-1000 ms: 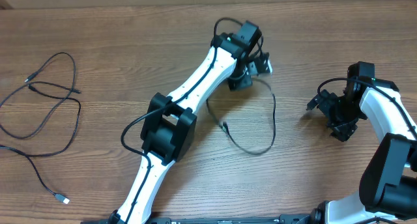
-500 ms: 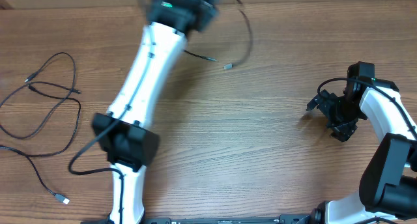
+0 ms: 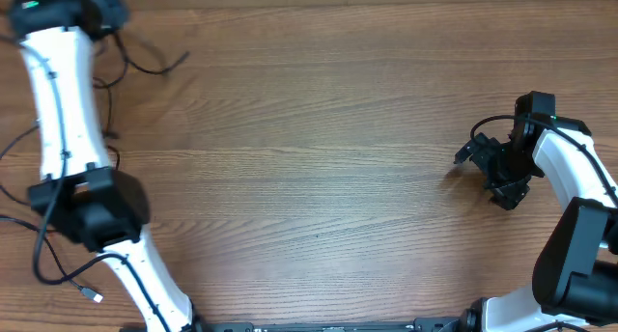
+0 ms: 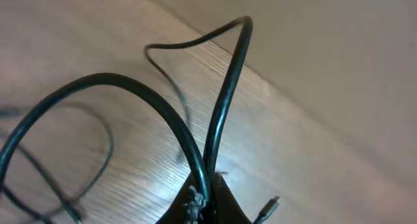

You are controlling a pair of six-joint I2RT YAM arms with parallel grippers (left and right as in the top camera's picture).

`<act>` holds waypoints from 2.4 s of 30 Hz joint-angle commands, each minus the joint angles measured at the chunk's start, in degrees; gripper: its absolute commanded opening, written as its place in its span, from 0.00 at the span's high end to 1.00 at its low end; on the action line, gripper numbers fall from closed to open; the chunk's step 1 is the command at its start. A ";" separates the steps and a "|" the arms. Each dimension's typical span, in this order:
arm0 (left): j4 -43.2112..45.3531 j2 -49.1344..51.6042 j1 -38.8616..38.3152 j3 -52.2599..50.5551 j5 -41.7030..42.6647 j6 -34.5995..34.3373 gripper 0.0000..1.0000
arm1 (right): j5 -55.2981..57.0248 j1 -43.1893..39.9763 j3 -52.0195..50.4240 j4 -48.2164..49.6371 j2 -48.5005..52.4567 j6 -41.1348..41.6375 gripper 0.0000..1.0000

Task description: Untangle cables

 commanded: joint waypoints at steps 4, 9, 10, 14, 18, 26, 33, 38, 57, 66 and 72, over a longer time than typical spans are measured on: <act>0.00 -1.38 11.45 0.76 8.35 -21.49 0.96 | 0.55 -0.09 -0.04 0.28 0.24 0.59 0.00; -0.09 -1.38 15.87 0.76 6.47 -25.73 0.96 | 0.55 -0.11 -0.04 -0.04 0.24 0.59 0.00; -0.13 -1.38 16.59 0.76 5.42 -26.99 0.96 | 0.57 -0.11 -0.04 -0.17 0.24 0.59 0.00; -0.13 -1.38 18.93 0.76 1.22 -31.54 0.96 | 0.57 -0.09 -0.04 -0.72 0.24 0.59 0.00; -0.04 -1.38 20.22 0.76 -1.86 -36.20 0.87 | 0.55 -0.09 -0.04 -1.18 0.24 0.61 0.00; -0.13 -1.38 20.46 0.76 -4.74 -34.97 0.00 | 0.52 -0.09 -0.04 -1.68 0.24 0.61 0.00; -4.04 -1.38 20.20 0.76 -3.98 -22.27 0.00 | 0.55 -0.09 -0.04 -2.38 0.24 0.61 0.00; -13.53 -1.38 20.13 0.76 -3.87 -21.07 0.00 | 0.52 -0.09 -0.04 -2.40 0.24 0.61 0.00; -36.76 -1.38 0.94 0.74 1.18 17.16 0.00 | 0.15 3.28 0.24 -1.57 0.22 -3.78 0.00; -36.79 -1.38 -11.28 -3.21 -2.91 15.30 0.00 | 1.18 4.46 12.15 -13.75 -0.07 -5.84 0.03; -36.81 -1.40 -17.75 -12.63 -4.46 11.98 0.08 | 0.92 6.97 22.32 -23.52 -1.20 -8.24 0.10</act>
